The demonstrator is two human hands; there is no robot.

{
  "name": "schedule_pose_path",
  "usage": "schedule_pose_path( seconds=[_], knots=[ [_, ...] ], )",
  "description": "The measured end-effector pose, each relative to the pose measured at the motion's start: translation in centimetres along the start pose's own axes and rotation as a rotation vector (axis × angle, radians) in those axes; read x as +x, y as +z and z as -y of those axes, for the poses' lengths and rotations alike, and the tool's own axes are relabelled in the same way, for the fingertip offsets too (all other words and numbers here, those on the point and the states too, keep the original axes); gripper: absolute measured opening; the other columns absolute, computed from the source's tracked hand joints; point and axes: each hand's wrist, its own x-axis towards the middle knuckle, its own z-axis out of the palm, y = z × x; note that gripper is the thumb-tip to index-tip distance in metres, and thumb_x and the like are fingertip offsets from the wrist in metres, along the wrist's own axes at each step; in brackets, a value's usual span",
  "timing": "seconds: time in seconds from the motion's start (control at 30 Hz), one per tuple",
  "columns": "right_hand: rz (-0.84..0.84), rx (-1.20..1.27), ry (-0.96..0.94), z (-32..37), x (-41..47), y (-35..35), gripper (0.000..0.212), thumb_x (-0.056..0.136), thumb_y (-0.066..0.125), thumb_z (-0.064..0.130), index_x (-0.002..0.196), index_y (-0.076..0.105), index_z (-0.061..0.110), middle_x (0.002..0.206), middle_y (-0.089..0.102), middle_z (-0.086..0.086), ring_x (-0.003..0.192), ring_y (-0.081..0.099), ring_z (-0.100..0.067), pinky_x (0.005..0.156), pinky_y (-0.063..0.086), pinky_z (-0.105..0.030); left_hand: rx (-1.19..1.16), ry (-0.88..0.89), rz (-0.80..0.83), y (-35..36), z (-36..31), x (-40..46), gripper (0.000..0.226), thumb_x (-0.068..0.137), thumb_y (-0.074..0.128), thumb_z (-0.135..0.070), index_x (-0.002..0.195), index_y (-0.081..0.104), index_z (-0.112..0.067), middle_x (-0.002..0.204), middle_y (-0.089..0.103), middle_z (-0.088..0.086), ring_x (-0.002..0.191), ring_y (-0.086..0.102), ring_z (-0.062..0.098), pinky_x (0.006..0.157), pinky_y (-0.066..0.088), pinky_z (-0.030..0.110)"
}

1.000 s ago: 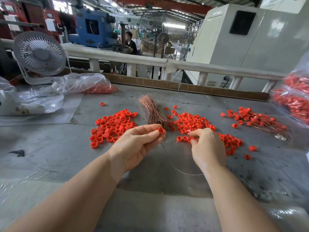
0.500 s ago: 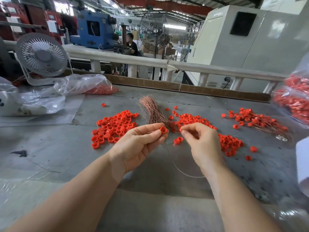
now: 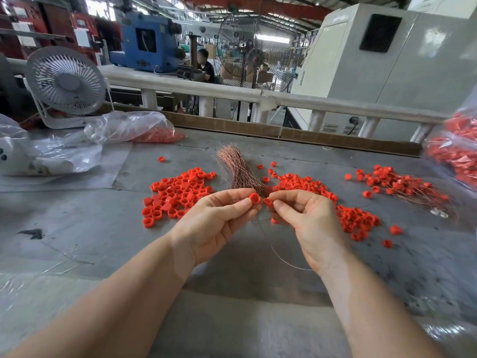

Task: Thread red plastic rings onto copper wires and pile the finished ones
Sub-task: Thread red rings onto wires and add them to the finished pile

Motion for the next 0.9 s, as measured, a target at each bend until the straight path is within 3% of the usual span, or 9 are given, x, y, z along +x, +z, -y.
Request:
schedule_pose_path(
  seconds=[0.07,0.4,0.67,0.9],
  knots=[
    [0.015,-0.006,-0.004,-0.09,0.00,0.06,0.027,0.083,0.061,-0.007,0.075,0.070,0.017,0.070,0.072,0.000,0.068,0.068,-0.009,0.062,0.052,-0.018,-0.007,-0.003,-0.010,0.01,0.01,0.03,0.017,0.064,0.060,0.002,0.071,0.074,-0.003,0.077,0.071,0.013,0.069,0.070,0.016,0.062,0.057,0.019],
    [0.073,-0.058,-0.011,0.01,-0.11,0.15,0.025,0.074,0.071,-0.004,0.074,0.072,0.021,0.072,0.073,0.003,0.071,0.069,-0.007,0.068,0.051,-0.015,-0.013,0.007,-0.023,-0.04,-0.02,0.07,0.017,0.064,0.060,0.002,0.071,0.074,-0.003,0.077,0.072,0.013,0.069,0.070,0.015,0.064,0.057,0.019],
    [0.061,0.144,0.040,0.51,-0.27,0.24,0.022,0.080,0.064,-0.003,0.070,0.071,0.016,0.068,0.071,-0.001,0.064,0.067,-0.008,0.055,0.051,-0.017,0.004,0.031,-0.004,0.01,-0.01,-0.04,0.018,0.063,0.060,0.000,0.069,0.076,-0.006,0.075,0.072,0.010,0.069,0.070,0.013,0.064,0.056,0.017],
    [0.041,0.037,-0.068,0.48,-0.35,0.44,0.020,0.080,0.067,0.002,0.072,0.071,0.019,0.067,0.071,0.002,0.064,0.066,-0.007,0.055,0.050,-0.017,0.010,0.045,0.008,-0.04,-0.03,-0.01,0.018,0.063,0.061,0.000,0.072,0.076,-0.006,0.077,0.072,0.011,0.070,0.070,0.013,0.064,0.056,0.017]
  ],
)
